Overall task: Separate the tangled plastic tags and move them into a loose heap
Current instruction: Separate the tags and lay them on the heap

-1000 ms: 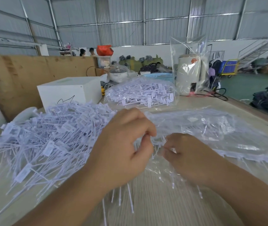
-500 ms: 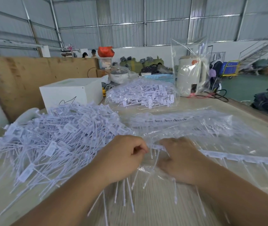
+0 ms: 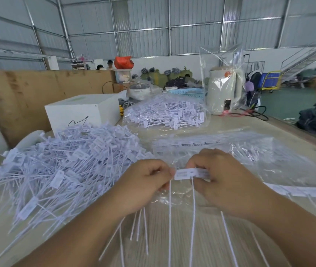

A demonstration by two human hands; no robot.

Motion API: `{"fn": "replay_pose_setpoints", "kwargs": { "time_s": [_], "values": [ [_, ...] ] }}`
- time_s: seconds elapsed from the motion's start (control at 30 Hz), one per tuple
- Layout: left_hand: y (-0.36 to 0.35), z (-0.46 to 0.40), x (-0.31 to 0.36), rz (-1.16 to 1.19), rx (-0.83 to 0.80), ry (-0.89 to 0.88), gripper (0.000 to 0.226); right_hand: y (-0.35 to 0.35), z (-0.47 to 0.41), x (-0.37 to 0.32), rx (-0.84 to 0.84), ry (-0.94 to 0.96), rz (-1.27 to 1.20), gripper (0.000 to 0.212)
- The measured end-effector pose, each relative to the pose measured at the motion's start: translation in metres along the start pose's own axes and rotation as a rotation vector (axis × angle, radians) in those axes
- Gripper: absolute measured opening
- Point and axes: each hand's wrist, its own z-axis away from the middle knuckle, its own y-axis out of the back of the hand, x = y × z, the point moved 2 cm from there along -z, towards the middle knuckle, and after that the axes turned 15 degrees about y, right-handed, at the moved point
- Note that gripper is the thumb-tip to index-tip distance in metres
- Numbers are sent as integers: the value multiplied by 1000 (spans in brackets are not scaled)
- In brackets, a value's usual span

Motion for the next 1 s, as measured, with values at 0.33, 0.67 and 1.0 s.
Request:
{"fn": "replay_pose_setpoints", "kwargs": {
  "time_s": [0.33,0.67,1.0],
  "values": [
    [8,5,10,199,-127,21,22,0,4,1,-94,39,-244,7],
    [-2,11,12,145,-175,45,19,1,5,2,-119,-28,-376,31],
    [-15,7,16,574,50,90,36,-9,-3,-4,292,-84,-149,55]
  ]
}}
